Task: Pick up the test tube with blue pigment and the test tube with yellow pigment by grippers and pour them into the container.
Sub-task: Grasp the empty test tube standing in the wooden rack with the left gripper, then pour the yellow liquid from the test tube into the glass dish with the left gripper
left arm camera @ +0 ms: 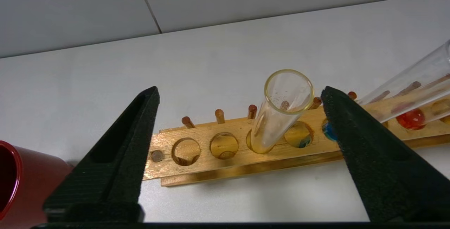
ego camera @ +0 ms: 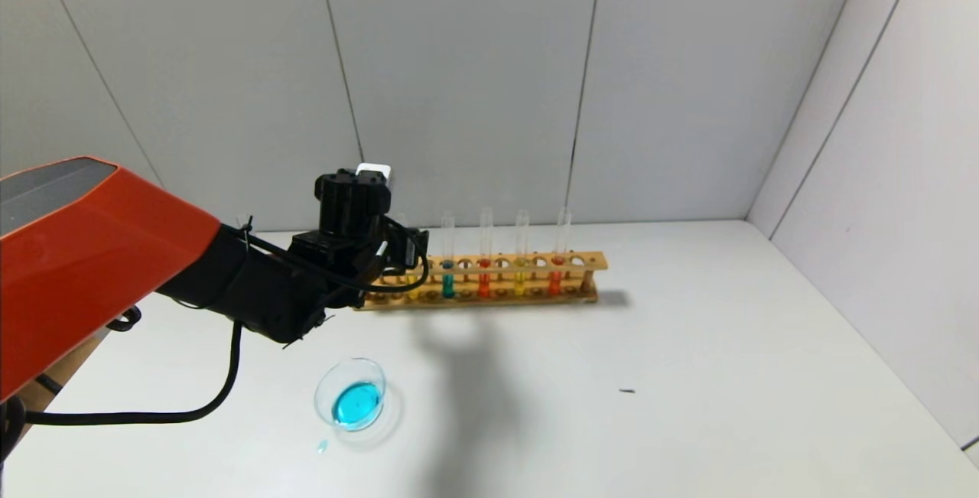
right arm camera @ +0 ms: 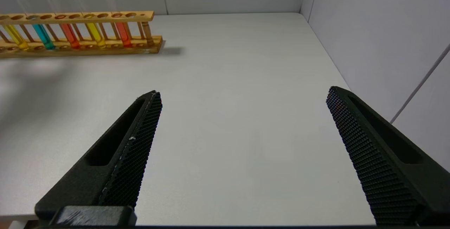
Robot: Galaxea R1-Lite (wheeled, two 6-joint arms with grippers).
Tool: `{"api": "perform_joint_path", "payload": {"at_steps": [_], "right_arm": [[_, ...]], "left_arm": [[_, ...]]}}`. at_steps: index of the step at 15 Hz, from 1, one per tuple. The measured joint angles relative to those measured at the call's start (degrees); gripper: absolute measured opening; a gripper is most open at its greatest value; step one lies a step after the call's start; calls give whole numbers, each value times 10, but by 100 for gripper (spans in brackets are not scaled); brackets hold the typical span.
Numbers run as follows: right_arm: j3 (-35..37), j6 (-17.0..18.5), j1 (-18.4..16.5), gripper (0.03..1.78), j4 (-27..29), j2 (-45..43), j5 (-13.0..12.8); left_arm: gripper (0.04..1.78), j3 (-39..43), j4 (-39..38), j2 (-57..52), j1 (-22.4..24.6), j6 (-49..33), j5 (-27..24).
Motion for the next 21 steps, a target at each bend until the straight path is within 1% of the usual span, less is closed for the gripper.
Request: {"api": "perform_joint_path", "payload": {"at_steps": [2, 4, 6, 7, 8, 9, 21], "right_arm": [[0, 0, 0, 171, 0, 0, 0], [0, 0, 0, 171, 0, 0, 0], [0, 0, 0, 171, 0, 0, 0], [0, 0, 0, 171, 0, 0, 0], [0, 0, 0, 171, 0, 0, 0], [0, 0, 0, 171, 0, 0, 0], [0, 0, 0, 171, 0, 0, 0]], "left_arm": [[135, -2, -1, 1, 0, 1, 1], [101, -10, 0, 4, 0, 1, 0], [62, -18, 0, 11, 0, 2, 0], [47, -21, -1, 14, 0, 1, 0], [37, -21, -1, 16, -1, 1, -1], [32, -22, -1, 16, -1, 1, -2], [31, -8, 0, 10, -7, 1, 1]]}}
